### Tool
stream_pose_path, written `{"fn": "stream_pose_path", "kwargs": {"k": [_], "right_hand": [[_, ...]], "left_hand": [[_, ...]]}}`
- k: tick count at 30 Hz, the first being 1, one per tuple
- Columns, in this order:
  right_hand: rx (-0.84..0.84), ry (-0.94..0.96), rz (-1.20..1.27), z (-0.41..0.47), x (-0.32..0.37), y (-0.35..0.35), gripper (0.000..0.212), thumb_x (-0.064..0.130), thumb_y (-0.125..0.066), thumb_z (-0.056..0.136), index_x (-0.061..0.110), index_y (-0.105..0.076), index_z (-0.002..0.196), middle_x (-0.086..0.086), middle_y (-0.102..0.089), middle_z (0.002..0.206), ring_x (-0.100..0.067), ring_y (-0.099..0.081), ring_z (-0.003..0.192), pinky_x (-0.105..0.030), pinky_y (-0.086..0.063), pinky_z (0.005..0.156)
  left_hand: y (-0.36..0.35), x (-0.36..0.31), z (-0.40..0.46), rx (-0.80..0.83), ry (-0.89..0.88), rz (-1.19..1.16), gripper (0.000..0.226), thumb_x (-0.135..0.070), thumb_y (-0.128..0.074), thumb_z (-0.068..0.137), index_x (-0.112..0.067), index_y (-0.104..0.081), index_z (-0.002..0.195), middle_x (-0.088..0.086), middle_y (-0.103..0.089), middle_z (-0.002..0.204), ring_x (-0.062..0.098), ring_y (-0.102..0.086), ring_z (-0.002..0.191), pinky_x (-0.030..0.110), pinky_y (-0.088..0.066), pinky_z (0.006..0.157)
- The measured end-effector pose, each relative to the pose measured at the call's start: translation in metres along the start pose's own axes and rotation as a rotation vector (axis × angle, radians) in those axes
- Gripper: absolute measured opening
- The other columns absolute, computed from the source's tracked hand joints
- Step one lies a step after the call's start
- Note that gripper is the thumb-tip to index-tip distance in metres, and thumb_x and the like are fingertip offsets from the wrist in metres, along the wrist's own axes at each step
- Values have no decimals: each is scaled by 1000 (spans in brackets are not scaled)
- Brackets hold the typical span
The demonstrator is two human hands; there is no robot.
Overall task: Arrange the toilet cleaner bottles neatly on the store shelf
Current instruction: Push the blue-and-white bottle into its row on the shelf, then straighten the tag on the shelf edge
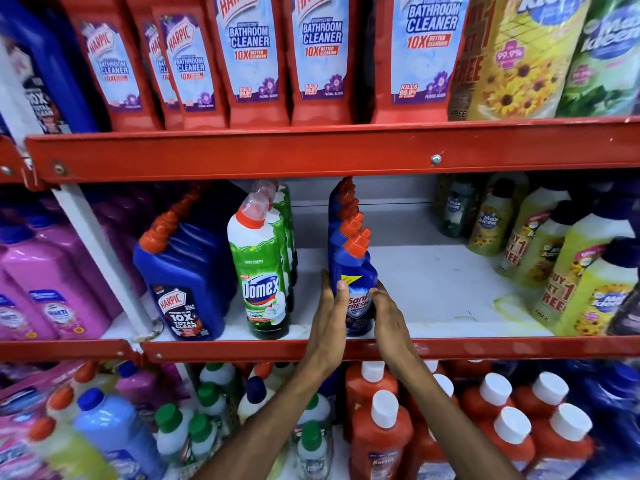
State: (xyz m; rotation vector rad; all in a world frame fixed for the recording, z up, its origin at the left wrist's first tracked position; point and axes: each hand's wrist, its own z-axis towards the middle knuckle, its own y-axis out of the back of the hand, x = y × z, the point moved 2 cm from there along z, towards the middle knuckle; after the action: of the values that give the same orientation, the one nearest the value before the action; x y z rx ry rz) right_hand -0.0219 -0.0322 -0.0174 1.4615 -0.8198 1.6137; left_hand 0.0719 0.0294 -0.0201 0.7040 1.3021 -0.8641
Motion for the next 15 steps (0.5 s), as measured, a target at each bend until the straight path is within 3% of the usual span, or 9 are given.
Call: {"fn": "stream_pose_path", "kwargs": {"k": [4,8,10,11,13,15], "right_hand": [[-28,-23,2,-2,0,-1,41,17,-28,108,10,-55,137,-8,-68,127,18,-66,85,0,-47,70],[-48,-8,-1,-7,7,-3,46,18,-29,108,16,-40,152,1,-57,144,3,-63,108,3,-46,74],[-158,67,17,-19,15,-4,49,18,-33,108,17,-32,157,10,-45,148,-3,-52,122,9,-40,75],[-256,142,20,-27,20,-3,49,20,-37,106,17,-36,155,7,-45,152,-5,-50,128,9,-39,78],[-460,321,3,-43,27,-3,44,22,-41,99,14,-53,141,-2,-58,144,-13,-57,127,3,-42,87],[-569,483,-9,-54,30,-9,32,23,-44,96,13,-63,120,-6,-70,120,-21,-67,110,-15,-52,88]], "left_hand": [[0,2,1,16,15,23,108,-94,-40,78,-23,-29,159,3,-53,156,18,-55,142,50,-40,123],[3,-1,-1,8,36,67,113,-96,-36,77,-21,-27,160,4,-43,163,17,-46,149,50,-35,126],[8,-12,-13,-35,-1,130,108,-95,-30,78,-27,-23,162,-6,-28,170,9,-31,155,43,-27,131],[12,-17,-21,-63,-31,156,102,-89,-31,79,-30,-22,162,-13,-26,169,3,-29,154,37,-25,130],[26,-24,-39,-146,-142,190,87,-74,-41,84,-29,-35,158,-16,-38,162,-2,-40,146,30,-35,122],[47,-27,-57,-294,-298,213,61,-57,-49,91,-24,-57,142,-10,-62,144,0,-60,129,31,-51,108]]}}
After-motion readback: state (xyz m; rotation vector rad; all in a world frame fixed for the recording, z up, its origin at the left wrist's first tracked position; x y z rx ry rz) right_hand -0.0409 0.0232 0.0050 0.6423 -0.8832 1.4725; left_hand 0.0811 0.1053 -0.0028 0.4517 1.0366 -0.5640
